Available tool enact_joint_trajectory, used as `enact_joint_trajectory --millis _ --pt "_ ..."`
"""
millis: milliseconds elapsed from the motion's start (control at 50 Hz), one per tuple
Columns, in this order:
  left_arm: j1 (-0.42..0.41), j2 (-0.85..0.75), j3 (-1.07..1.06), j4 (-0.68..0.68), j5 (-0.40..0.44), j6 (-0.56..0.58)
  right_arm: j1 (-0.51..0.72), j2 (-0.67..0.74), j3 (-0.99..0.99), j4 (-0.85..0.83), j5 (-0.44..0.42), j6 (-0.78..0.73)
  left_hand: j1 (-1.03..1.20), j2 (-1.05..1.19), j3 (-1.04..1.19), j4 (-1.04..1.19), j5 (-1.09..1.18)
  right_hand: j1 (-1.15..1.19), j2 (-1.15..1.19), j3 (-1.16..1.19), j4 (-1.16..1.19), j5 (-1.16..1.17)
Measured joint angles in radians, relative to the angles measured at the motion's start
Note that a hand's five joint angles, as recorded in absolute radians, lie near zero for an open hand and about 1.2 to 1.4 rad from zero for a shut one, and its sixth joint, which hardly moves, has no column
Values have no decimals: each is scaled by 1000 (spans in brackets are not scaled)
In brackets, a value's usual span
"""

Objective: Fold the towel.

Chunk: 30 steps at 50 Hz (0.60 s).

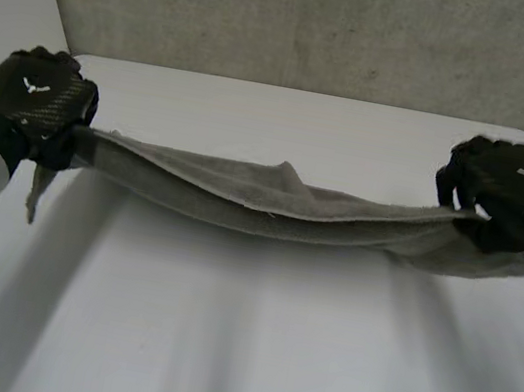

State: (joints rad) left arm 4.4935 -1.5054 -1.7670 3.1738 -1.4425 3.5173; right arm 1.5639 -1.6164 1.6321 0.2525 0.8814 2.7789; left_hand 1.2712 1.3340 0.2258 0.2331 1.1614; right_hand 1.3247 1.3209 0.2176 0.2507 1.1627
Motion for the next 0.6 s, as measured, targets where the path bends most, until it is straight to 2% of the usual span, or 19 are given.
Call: enact_joint_trajectory --millis 180,380,480,600 --pt "32 60 -12 -90 75 10 -3 -49 -91 84 -1 -6 8 0 0 0 0 0 0 0 0 0" --pt "90 62 -40 -126 120 87 -14 -44 -118 154 0 -59 24 0 0 0 0 0 0 0 0 0" --pt "112 9 -34 -121 147 109 -19 11 -109 152 0 -107 24 0 0 0 0 0 2 0 0 0" --pt "112 -145 31 -113 171 115 -8 155 -122 137 5 -155 24 0 0 0 0 0 8 0 0 0"
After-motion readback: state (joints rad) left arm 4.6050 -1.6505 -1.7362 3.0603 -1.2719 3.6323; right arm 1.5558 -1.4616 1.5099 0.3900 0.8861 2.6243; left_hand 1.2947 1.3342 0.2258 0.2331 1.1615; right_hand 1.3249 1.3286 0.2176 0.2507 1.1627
